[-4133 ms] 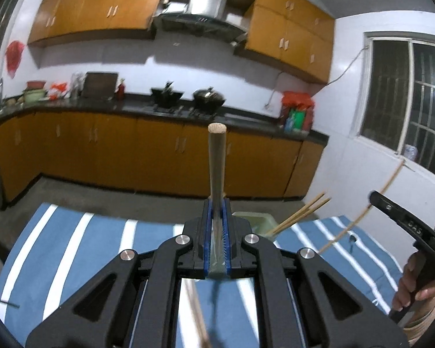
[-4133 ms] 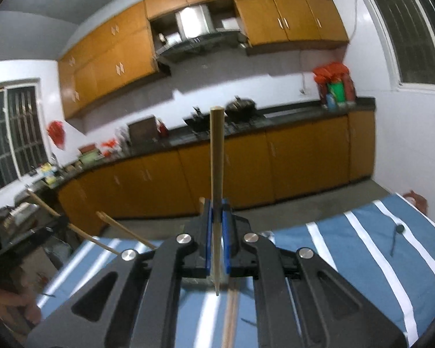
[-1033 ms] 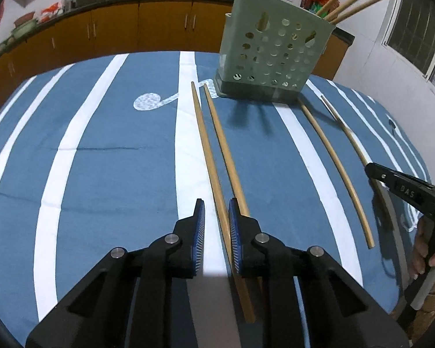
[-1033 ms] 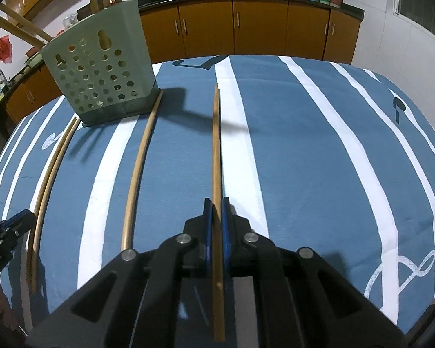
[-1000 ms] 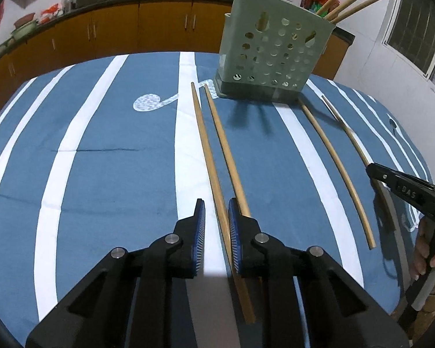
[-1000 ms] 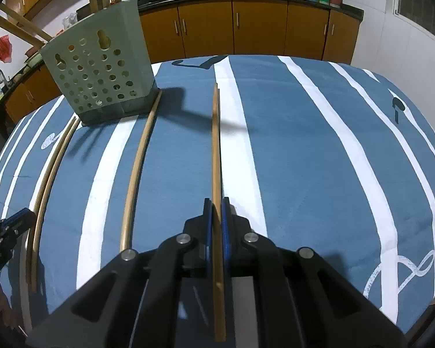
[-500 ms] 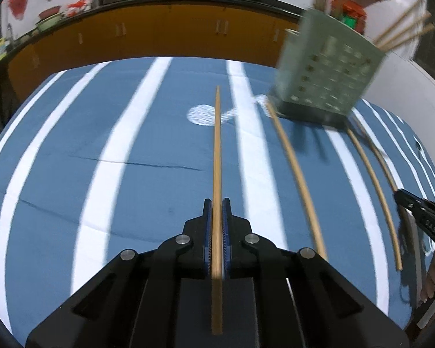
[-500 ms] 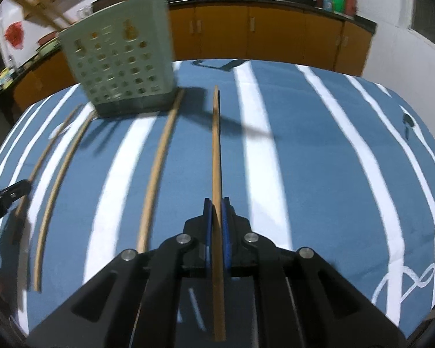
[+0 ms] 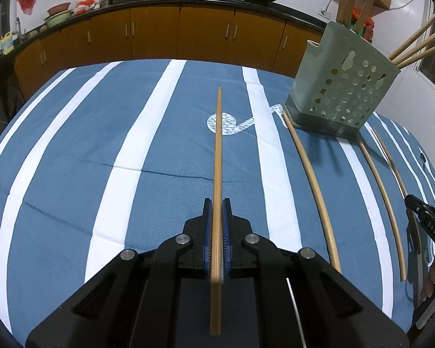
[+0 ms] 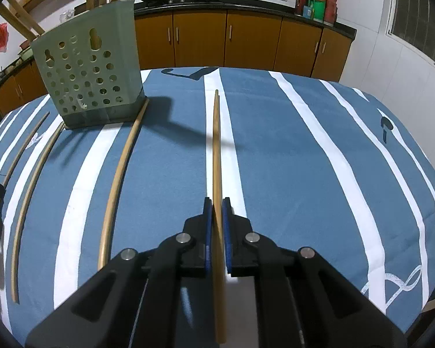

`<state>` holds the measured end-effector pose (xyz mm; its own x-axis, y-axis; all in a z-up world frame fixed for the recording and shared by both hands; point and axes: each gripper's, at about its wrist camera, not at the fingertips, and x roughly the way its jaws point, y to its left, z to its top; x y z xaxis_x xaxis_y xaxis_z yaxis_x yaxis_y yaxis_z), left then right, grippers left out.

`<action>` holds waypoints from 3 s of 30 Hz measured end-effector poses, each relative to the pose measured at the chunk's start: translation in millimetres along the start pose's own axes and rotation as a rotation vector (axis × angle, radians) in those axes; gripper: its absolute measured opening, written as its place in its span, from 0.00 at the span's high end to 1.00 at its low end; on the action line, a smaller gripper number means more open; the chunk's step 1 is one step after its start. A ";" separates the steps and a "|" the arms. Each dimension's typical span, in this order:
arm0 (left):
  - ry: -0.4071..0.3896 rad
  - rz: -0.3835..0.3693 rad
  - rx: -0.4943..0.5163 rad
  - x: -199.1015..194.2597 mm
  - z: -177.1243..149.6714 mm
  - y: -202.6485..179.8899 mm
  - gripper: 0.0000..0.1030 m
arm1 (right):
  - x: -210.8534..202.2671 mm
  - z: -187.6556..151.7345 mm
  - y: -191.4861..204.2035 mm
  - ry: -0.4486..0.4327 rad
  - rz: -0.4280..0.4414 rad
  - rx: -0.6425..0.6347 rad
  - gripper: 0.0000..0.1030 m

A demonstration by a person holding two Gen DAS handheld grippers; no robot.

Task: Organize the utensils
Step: 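Lift the left tool's chopstick upright toward the holder while the right tool lifts its own, then lower the left tool's chopstick into the holder and open it while the right tool releases its own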

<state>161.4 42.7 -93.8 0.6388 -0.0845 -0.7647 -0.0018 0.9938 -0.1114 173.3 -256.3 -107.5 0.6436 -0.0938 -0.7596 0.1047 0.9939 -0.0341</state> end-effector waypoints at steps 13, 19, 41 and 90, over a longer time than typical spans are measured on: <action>0.001 0.004 0.003 0.1 0.4 -0.4 0.92 | 0.8 0.2 -1.7 0.001 0.012 0.010 0.90; 0.001 0.004 0.003 0.1 0.4 -0.3 0.92 | 1.3 0.1 -1.6 0.001 0.015 0.013 0.90; -0.002 0.002 0.059 -13.2 -0.4 -5.4 0.93 | -22.4 3.0 -7.7 -0.047 0.037 0.015 0.92; -0.743 -0.221 0.022 -186.1 156.9 -88.1 0.93 | -216.0 156.0 43.1 -0.689 0.341 -0.035 0.92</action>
<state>163.3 -17.7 157.9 0.9709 -0.2179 -0.0995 0.1961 0.9614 -0.1928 157.0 -202.2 156.4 0.9641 0.2153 -0.1557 -0.2013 0.9744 0.1005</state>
